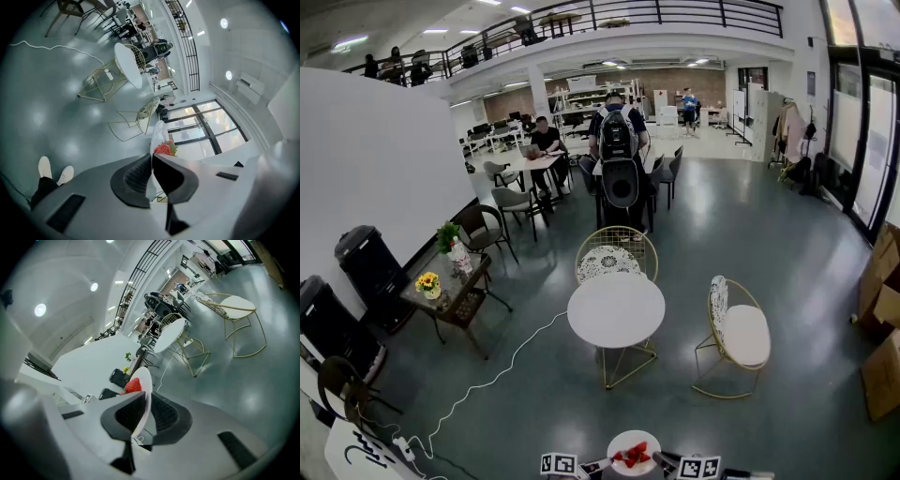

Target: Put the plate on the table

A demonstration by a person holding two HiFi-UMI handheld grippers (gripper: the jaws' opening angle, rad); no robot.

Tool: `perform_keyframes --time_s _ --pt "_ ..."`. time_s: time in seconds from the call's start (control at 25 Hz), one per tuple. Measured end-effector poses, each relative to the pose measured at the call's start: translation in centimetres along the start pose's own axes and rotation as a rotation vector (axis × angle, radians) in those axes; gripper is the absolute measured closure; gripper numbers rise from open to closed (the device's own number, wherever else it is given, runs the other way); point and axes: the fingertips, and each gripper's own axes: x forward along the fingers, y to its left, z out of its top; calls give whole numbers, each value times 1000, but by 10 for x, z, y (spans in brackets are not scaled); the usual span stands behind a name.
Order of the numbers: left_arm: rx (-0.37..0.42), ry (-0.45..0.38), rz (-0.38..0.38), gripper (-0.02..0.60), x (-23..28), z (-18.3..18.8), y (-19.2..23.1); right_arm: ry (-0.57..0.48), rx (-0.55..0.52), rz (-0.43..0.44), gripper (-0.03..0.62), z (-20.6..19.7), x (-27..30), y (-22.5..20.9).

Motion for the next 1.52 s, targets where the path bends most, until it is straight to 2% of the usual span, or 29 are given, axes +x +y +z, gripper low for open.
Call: perform_keyframes --time_s 0.12,0.24,0.28,0.36,0.4,0.44,0.52,0.64,0.8,0.92,1.08,1.28,1.4,1.52 --pt "-2 -27 6 571 -7 -2 -2 -10 6 7 549 3 1 7" --pt "-85 -62 -10 571 -11 -5 -11 -21 -34 11 549 7 3 2" --pt "-49 -75 10 571 -11 3 -7 -28 -64 13 549 15 5 -3" --pt "119 -100 51 571 -11 34 2 -37 -118 19 549 34 10 -3" --pt "163 -112 50 570 -11 45 -3 -34 -126 26 549 40 14 5" --pt "175 -121 41 571 -13 49 -13 -25 -120 36 549 42 18 15" --pt "143 -124 25 571 -22 36 -25 -2 -90 50 549 34 20 33" --pt "105 -116 22 571 -26 11 -26 20 -66 36 549 19 6 37" --pt "119 -130 33 571 -33 13 -28 26 -74 40 549 19 8 46" --pt "102 -128 31 571 -33 13 -24 40 -59 41 549 14 15 42" --pt "59 -129 4 569 -17 33 -20 50 -44 43 549 28 33 26" --pt "114 -125 62 570 -18 33 -16 50 -46 44 549 30 30 24" --pt "115 -125 63 570 -19 46 -11 60 -41 49 549 34 42 23" --pt "151 -124 93 570 -11 27 -22 62 -36 60 549 29 17 20"
